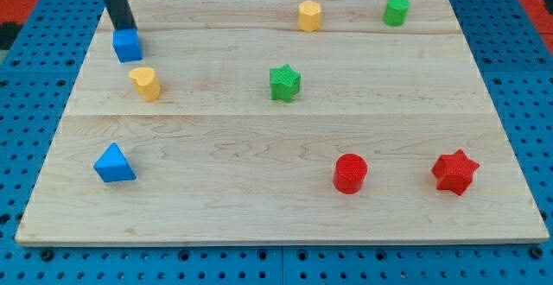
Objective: Move the blue triangle to the downside of blue cube
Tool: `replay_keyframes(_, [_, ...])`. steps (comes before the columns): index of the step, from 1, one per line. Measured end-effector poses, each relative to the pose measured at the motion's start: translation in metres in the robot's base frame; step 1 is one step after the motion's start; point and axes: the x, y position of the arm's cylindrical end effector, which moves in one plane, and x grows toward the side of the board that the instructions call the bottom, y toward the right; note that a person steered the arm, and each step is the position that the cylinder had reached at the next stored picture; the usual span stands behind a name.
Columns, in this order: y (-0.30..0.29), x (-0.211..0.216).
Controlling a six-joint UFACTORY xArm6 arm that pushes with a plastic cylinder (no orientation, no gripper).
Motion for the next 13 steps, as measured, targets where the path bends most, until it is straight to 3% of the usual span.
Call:
replay_keyframes(2, [0.009,0.049])
replay_keyframes(3, [0.052,0.042])
replay_keyframes(4, [0.138,0.085])
replay_keyframes(5, [0.167,0.181])
replay_keyframes(6, [0.142,0.28])
replay_keyframes(7, [0.049,0.309])
replay_keyframes(9, [-0.013,0.216])
replay_keyframes(13, [0.071,0.214])
